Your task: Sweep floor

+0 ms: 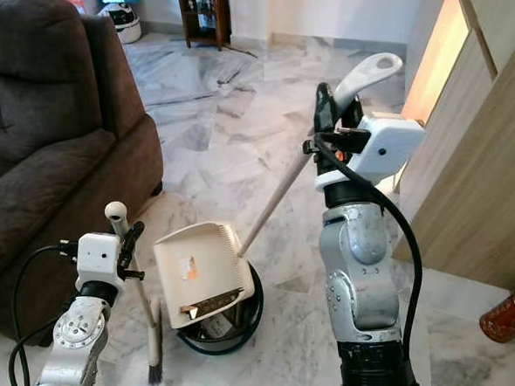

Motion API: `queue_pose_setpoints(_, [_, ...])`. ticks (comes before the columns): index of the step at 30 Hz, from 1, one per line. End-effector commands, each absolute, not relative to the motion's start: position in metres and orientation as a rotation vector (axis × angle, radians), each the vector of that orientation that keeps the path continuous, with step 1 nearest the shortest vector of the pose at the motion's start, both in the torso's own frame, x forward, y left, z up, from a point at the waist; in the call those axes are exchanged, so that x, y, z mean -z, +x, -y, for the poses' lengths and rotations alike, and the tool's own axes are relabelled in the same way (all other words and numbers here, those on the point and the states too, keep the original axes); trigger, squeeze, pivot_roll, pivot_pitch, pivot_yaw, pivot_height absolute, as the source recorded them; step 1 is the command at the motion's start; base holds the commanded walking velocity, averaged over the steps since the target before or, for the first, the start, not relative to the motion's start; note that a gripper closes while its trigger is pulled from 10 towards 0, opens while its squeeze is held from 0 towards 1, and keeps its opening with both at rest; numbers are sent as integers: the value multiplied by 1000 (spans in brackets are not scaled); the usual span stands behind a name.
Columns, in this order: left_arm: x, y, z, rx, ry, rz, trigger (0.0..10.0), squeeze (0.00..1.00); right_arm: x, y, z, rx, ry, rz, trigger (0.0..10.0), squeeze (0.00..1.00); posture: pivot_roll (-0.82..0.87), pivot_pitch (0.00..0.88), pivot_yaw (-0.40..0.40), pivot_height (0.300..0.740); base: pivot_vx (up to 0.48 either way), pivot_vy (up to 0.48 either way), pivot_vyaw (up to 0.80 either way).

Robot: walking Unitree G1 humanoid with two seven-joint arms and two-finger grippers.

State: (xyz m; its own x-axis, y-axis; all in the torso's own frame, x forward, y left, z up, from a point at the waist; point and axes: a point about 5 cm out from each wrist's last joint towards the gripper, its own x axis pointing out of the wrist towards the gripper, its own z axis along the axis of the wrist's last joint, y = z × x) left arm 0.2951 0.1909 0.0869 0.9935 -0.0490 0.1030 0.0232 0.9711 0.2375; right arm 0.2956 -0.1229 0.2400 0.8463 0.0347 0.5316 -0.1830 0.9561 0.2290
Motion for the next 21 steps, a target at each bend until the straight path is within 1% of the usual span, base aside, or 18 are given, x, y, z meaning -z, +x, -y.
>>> queue_pose_setpoints(1, [-97,297,-190,44,254,164,10000,0,-254,287,115,-152,295,628,10000,0,6,91,7,740,0,0,0])
queue_pose_setpoints(10, [-97,297,-190,48,252,164,10000,0,-257,278,91,-248,140,687,10000,0,6,94,7,740,0,0,0])
queue_pose_setpoints(17, [-96,297,-189,48,252,164,10000,0,-256,273,80,-274,148,687,10000,0,7,94,5,740,0,0,0])
queue_pose_setpoints(21, [-96,297,-189,49,253,164,10000,0,-262,271,79,-224,179,720,10000,0,8,93,5,740,0,0,0])
